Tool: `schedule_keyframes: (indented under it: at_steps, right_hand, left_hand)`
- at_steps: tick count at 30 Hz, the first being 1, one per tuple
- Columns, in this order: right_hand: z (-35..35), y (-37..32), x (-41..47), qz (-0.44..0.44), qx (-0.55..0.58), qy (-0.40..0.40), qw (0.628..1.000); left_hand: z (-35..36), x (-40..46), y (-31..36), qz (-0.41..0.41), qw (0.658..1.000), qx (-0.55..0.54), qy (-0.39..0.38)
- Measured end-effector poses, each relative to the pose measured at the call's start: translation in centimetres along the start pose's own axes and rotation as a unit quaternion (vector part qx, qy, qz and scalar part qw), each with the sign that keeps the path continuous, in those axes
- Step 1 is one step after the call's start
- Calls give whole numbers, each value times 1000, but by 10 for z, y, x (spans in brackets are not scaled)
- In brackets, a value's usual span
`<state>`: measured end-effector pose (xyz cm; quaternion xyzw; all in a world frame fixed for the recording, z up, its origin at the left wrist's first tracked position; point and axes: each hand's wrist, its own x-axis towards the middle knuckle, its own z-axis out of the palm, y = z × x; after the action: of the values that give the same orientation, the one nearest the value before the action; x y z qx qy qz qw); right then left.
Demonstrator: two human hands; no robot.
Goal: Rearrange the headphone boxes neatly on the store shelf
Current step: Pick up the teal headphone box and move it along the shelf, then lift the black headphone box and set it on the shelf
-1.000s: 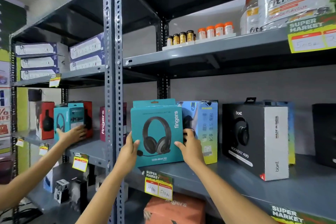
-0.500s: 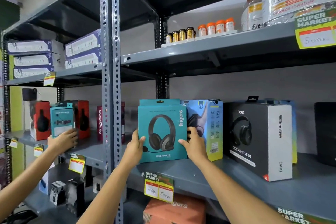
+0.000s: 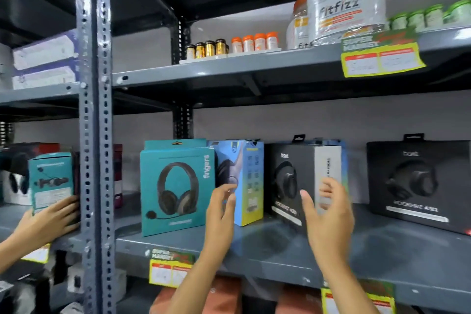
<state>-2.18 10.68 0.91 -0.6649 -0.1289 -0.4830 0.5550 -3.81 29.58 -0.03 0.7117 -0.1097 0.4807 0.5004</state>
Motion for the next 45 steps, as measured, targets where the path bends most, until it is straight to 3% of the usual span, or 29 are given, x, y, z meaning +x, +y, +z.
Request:
schedule_keyframes:
  at_steps: [3,8,16,23,29,36,45]
  right_hand:
    - [-24,34,19,96,-94,-43,990]
    - [-30,58,29,159,-103,-159,969]
    - [-51,68,45,210,-69,-155,963]
    - [-90,78,65,285,161,-173,929]
    - [-98,84,71,266,185,-160,933]
    - [-97,84,70,268,205,-136,932]
    - [-95,90,71,270,215,-135,929]
  left_hand:
    - [43,14,-8,-104,987,-83,-94]
    - [78,25,-19,-169,970,-95,-148]
    - [85,23,-22,-212,959,-34,-184]
    - [78,21,-13,-159,961,-82,-210]
    - [74,19,-7,-172,958,-141,-183]
    - [73,14,-3,-156,967,-124,-159]
    - [73,8,3,-127,969,-91,-189]
